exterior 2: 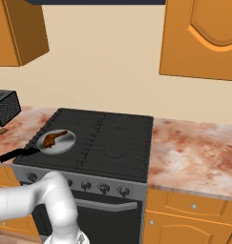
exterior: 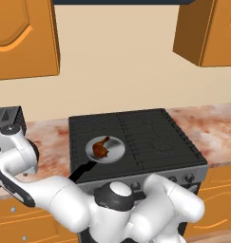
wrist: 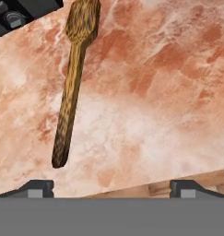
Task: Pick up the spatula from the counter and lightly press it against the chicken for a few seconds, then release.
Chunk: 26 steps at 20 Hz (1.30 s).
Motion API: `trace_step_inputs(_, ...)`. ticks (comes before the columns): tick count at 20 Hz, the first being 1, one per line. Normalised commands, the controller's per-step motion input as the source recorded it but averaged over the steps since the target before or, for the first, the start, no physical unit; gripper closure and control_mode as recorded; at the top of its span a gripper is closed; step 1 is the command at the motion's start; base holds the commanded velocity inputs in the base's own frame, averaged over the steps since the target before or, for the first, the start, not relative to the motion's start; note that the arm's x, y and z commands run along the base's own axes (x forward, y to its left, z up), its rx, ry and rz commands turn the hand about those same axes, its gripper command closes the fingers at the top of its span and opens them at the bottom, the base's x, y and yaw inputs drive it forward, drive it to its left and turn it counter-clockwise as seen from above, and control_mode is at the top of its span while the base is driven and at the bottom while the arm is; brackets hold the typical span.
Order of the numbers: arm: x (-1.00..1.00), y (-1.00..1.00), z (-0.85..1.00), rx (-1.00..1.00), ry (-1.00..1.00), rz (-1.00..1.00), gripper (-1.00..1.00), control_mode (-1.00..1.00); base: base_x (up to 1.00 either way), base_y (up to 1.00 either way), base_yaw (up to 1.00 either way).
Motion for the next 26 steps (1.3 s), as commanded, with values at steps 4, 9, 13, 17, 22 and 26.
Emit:
trace_step_inputs(4,0.14,0.11,-0.15,0.00,0.02,-0.02,-1.00,-1.00,0.00,0.00,0.00)
trace_step_inputs(9,0.15,0.13,-0.17,0.00,0.03,-0.02,-1.00,-1.00,0.00,0.00,0.00)
trace_step_inputs(13,0.15,0.12,-0.18,0.00,0.03,-0.02,-1.00,-1.00,0.00,0.00,0.00)
trace_step_inputs(17,0.16,0.14,-0.16,0.00,0.03,-0.02,-1.00,-1.00,0.00,0.00,0.00)
trace_step_inputs(22,0.20,0.19,-0.09,0.00,0.02,-0.02,-1.00,-1.00,0.00,0.00,0.00)
trace_step_inputs(26,0.20,0.19,-0.09,0.00,0.02,-0.02,-1.00,-1.00,0.00,0.00,0.00)
